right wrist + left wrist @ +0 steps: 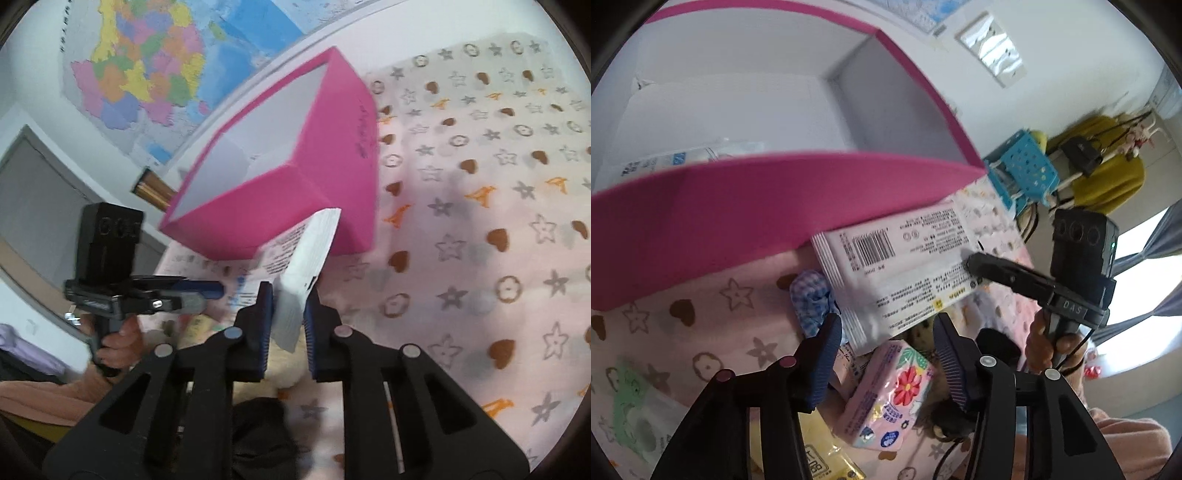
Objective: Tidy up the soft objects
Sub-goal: 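Carry the wet-wipe pack into the pink box and open the left gripper, then reach the left gripper to the green plush turtle and grasp it, then carry the green turtle over the pink box and release it inside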
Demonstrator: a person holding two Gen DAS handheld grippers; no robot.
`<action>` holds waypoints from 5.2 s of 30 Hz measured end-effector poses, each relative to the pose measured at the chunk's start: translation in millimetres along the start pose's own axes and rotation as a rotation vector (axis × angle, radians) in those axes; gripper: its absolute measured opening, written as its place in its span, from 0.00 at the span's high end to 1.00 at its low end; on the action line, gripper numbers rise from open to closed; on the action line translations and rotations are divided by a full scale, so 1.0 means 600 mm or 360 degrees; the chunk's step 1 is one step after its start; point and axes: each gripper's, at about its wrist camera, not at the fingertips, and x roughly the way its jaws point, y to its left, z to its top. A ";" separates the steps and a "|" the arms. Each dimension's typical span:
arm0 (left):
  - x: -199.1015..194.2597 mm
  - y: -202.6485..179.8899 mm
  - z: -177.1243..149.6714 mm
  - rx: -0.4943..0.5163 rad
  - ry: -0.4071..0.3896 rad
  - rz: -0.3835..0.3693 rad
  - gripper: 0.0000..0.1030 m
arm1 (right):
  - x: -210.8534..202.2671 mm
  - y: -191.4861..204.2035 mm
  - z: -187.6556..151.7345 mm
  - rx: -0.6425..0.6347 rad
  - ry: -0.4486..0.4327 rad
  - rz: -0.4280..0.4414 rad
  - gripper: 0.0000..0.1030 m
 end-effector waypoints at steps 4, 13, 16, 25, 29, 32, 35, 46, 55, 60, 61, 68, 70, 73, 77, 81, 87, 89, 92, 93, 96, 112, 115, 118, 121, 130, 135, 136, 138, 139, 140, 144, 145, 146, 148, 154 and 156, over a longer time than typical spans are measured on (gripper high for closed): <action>0.023 -0.008 0.008 0.0014 0.0047 0.0073 0.46 | 0.002 -0.019 -0.008 -0.0008 -0.0004 -0.0025 0.83; 0.057 -0.034 0.019 0.0087 0.0106 0.0172 0.40 | 0.008 -0.014 -0.011 -0.0072 -0.0015 -0.0046 0.83; 0.051 -0.047 0.020 0.0083 0.0071 0.0139 0.40 | 0.007 -0.010 -0.012 -0.0063 -0.0020 -0.0032 0.83; -0.013 -0.075 0.001 0.0094 -0.0101 0.0118 0.40 | -0.029 0.048 -0.003 -0.0189 -0.0099 -0.0016 0.83; -0.060 -0.095 0.000 0.0150 -0.0193 0.0151 0.40 | -0.045 0.078 0.009 -0.0246 -0.0138 0.0012 0.83; -0.092 -0.114 0.011 0.0211 -0.0265 0.0209 0.40 | -0.057 0.100 0.025 -0.0286 -0.0184 0.0041 0.83; -0.113 -0.123 0.029 0.0252 -0.0314 0.0265 0.40 | -0.065 0.120 0.051 -0.0324 -0.0228 0.0059 0.83; -0.099 -0.073 0.131 0.0184 -0.0268 0.0375 0.40 | -0.021 0.122 0.139 -0.0323 -0.0211 -0.0008 0.83; -0.043 -0.030 0.160 0.0097 -0.0183 0.0436 0.40 | 0.037 0.088 0.168 -0.0255 -0.0112 -0.0229 0.73; -0.033 -0.017 0.156 0.0075 -0.0158 0.0474 0.40 | 0.026 0.096 0.170 -0.0263 -0.0198 -0.0374 0.65; -0.036 -0.017 0.152 0.0078 -0.0165 0.0480 0.40 | 0.019 0.101 0.168 -0.0280 -0.0222 -0.0381 0.65; -0.091 -0.043 0.115 0.0160 -0.0326 0.0473 0.40 | -0.030 0.151 0.137 -0.0418 -0.0263 -0.0241 0.62; -0.126 -0.051 0.091 0.0184 -0.0410 0.0460 0.39 | -0.041 0.166 0.127 -0.0434 -0.0262 -0.0159 0.55; -0.172 -0.060 0.059 0.0204 -0.0509 0.0472 0.39 | -0.056 0.196 0.104 -0.0497 -0.0243 -0.0003 0.51; -0.222 -0.058 0.007 0.0214 -0.0619 0.0490 0.39 | -0.056 0.228 0.066 -0.0558 -0.0161 0.0145 0.51; -0.257 -0.035 -0.057 0.0182 -0.0674 0.0524 0.39 | -0.029 0.257 0.014 -0.0625 0.0020 0.0284 0.51; -0.264 0.025 -0.146 0.0055 -0.0654 0.0574 0.39 | 0.069 0.288 -0.082 -0.0699 0.0398 0.0356 0.51; -0.264 0.048 -0.175 -0.0013 -0.0651 0.0569 0.39 | 0.105 0.291 -0.108 -0.0665 0.0508 0.0378 0.51; -0.272 0.071 -0.215 -0.0085 -0.0666 0.0533 0.39 | 0.145 0.302 -0.133 -0.0653 0.0594 0.0396 0.51; -0.276 0.077 -0.227 -0.0109 -0.0673 0.0513 0.39 | 0.158 0.308 -0.141 -0.0645 0.0619 0.0404 0.51; -0.287 0.089 -0.258 -0.0155 -0.0692 0.0463 0.39 | 0.185 0.319 -0.154 -0.0656 0.0656 0.0363 0.44; -0.240 0.112 -0.314 -0.0117 -0.0546 0.0177 0.39 | 0.196 0.336 -0.159 -0.0715 0.0524 0.0263 0.52; -0.234 0.103 -0.309 -0.0082 -0.0545 0.0188 0.39 | 0.182 0.339 -0.148 -0.0724 0.0479 0.0279 0.53; -0.234 0.093 -0.300 -0.0050 -0.0573 0.0199 0.39 | 0.174 0.341 -0.137 -0.0725 0.0444 0.0288 0.53; -0.238 0.080 -0.287 -0.0008 -0.0599 0.0207 0.39 | 0.161 0.345 -0.124 -0.0745 0.0398 0.0278 0.53; -0.271 0.022 -0.210 0.0137 -0.0719 0.0252 0.39 | 0.101 0.354 -0.059 -0.0843 0.0228 0.0247 0.53; -0.286 -0.007 -0.145 0.0203 -0.0768 0.0324 0.39 | 0.078 0.360 0.000 -0.0929 0.0107 0.0209 0.53; -0.288 -0.009 -0.132 0.0205 -0.0771 0.0335 0.39 | 0.076 0.361 0.012 -0.0945 0.0092 0.0201 0.53; -0.291 -0.015 -0.106 0.0214 -0.0781 0.0381 0.39 | 0.076 0.359 0.034 -0.0963 0.0073 0.0192 0.53; -0.293 -0.018 -0.090 0.0215 -0.0786 0.0406 0.39 | 0.077 0.358 0.047 -0.0965 0.0065 0.0191 0.53; -0.294 -0.019 -0.074 0.0218 -0.0788 0.0422 0.39 | 0.080 0.356 0.061 -0.0968 0.0059 0.0185 0.53; -0.293 -0.018 -0.024 0.0220 -0.0778 0.0477 0.39 | 0.091 0.348 0.105 -0.0995 0.0038 0.0152 0.53; -0.290 -0.016 -0.008 0.0220 -0.0769 0.0496 0.39 | 0.099 0.341 0.120 -0.0986 0.0053 0.0153 0.53; -0.288 -0.014 0.001 0.0218 -0.0764 0.0503 0.39 | 0.100 0.337 0.126 -0.0982 0.0053 0.0152 0.53; -0.280 -0.006 0.022 0.0201 -0.0747 0.0526 0.39 | 0.115 0.324 0.145 -0.0973 0.0063 0.0150 0.53; -0.250 0.026 0.075 0.0141 -0.0677 0.0591 0.39 | 0.167 0.288 0.183 -0.0943 0.0130 0.0108 0.53; -0.239 0.034 0.089 0.0128 -0.0653 0.0617 0.39 | 0.185 0.277 0.190 -0.0934 0.0161 0.0089 0.53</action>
